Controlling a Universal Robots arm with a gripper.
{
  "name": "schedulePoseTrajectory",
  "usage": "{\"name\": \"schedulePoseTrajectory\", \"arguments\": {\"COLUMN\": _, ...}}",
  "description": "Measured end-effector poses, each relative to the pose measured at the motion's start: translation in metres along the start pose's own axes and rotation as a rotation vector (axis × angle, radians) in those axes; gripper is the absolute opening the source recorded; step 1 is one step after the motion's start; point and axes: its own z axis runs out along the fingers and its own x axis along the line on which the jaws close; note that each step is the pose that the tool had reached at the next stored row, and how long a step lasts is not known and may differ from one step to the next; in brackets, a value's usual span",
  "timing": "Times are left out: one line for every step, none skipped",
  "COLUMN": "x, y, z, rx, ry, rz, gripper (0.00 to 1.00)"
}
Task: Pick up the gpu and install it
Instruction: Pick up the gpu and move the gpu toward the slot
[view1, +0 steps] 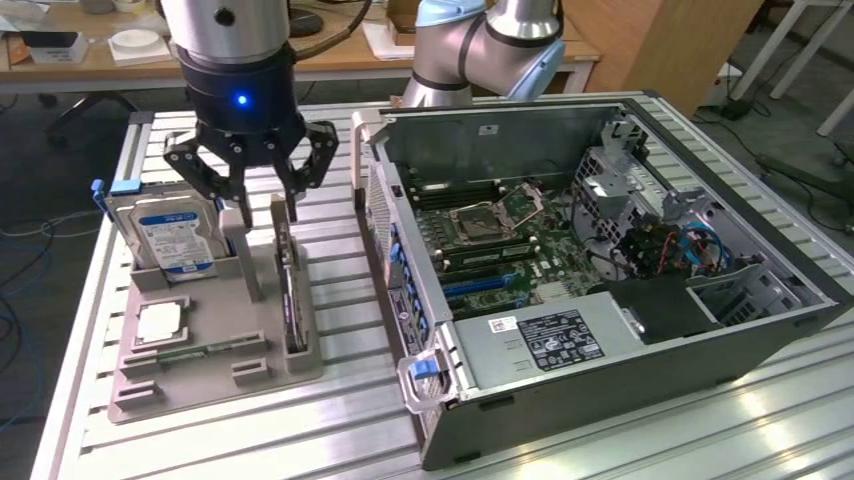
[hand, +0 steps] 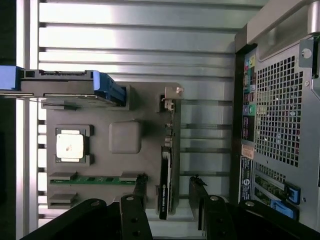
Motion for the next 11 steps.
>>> {"name": "schedulePoseTrajectory", "arguments": {"x": 0.000, "y": -0.0005, "z": 0.0014, "rx": 0.0001, "ry": 0.0000, "rz": 0.000, "gripper": 0.47}}
{"name": "schedulePoseTrajectory", "arguments": {"x": 0.000, "y": -0.0010, "z": 0.0027, "rx": 0.0000, "ry": 0.0000, "rz": 0.000, "gripper": 0.47}}
{"name": "schedulePoseTrajectory", "arguments": {"x": 0.000, "y": -0.0015, "z": 0.0040, "rx": 0.0000, "ry": 0.0000, "rz": 0.000, "gripper": 0.47}}
{"name": "schedulePoseTrajectory", "arguments": {"x": 0.000, "y": -0.0020, "z": 0.0053, "rx": -0.0001, "ry": -0.0001, "rz": 0.000, "gripper": 0.47}}
{"name": "schedulePoseTrajectory", "arguments": {"x": 0.000, "y": -0.0025, "z": 0.0065, "rx": 0.0000, "ry": 0.0000, "rz": 0.000, "gripper": 0.47}}
{"name": "schedulePoseTrajectory", "arguments": {"x": 0.000, "y": -0.0031, "z": 0.0076, "rx": 0.0000, "ry": 0.0000, "rz": 0.000, "gripper": 0.47}}
{"name": "schedulePoseTrajectory", "arguments": {"x": 0.000, "y": -0.0037, "z": 0.0088, "rx": 0.0000, "ry": 0.0000, "rz": 0.000, "gripper": 0.47}}
{"name": "schedulePoseTrajectory", "arguments": {"x": 0.000, "y": -0.0043, "z": 0.0100, "rx": 0.0000, "ry": -0.0001, "rz": 0.000, "gripper": 0.47}}
{"name": "schedulePoseTrajectory", "arguments": {"x": 0.000, "y": -0.0049, "z": 0.0112, "rx": -0.0001, "ry": 0.0000, "rz": 0.000, "gripper": 0.47}}
{"name": "schedulePoseTrajectory", "arguments": {"x": 0.000, "y": -0.0054, "z": 0.0125, "rx": -0.0001, "ry": -0.0001, "rz": 0.000, "gripper": 0.47}}
{"name": "schedulePoseTrajectory", "arguments": {"x": 0.000, "y": -0.0060, "z": 0.0138, "rx": 0.0000, "ry": -0.0001, "rz": 0.000, "gripper": 0.47}}
